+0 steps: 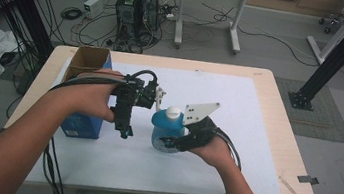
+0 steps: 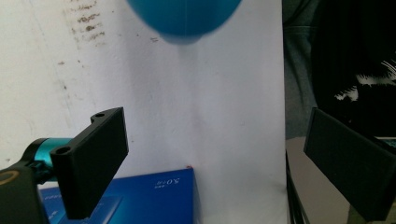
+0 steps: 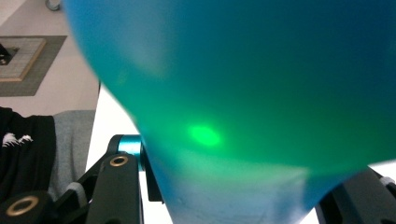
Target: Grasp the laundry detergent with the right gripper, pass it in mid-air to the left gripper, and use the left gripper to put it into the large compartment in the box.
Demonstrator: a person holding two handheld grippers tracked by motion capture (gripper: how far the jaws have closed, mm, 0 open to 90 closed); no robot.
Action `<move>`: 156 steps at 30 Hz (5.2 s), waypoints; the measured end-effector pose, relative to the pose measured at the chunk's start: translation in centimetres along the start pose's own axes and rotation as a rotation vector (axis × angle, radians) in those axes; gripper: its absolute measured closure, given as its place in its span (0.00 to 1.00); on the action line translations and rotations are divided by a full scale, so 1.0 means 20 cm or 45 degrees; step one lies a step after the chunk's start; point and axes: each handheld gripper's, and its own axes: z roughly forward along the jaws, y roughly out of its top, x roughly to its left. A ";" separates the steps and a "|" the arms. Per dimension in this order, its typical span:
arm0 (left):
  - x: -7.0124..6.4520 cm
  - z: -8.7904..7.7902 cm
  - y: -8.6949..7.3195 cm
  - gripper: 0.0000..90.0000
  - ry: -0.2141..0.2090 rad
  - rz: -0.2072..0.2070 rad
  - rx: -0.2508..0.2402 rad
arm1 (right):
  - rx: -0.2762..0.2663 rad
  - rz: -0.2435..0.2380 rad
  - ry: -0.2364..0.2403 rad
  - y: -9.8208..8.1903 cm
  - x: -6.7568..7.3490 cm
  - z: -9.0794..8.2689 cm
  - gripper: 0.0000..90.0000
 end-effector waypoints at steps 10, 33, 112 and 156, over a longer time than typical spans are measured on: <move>0.00 0.02 0.03 0.07 -0.004 -0.006 -0.004 | -0.026 -0.068 0.030 0.05 0.01 0.12 0.51; 0.02 0.04 0.10 0.07 0.031 0.051 -0.013 | -0.059 0.047 0.102 0.14 0.07 0.19 0.51; 0.00 0.02 0.15 0.43 0.027 0.030 -0.016 | -0.037 0.036 0.129 0.16 0.06 0.18 0.48; 0.11 -0.27 0.10 0.43 0.001 -0.171 -0.012 | 0.177 0.040 -0.090 0.07 -0.05 -0.20 0.15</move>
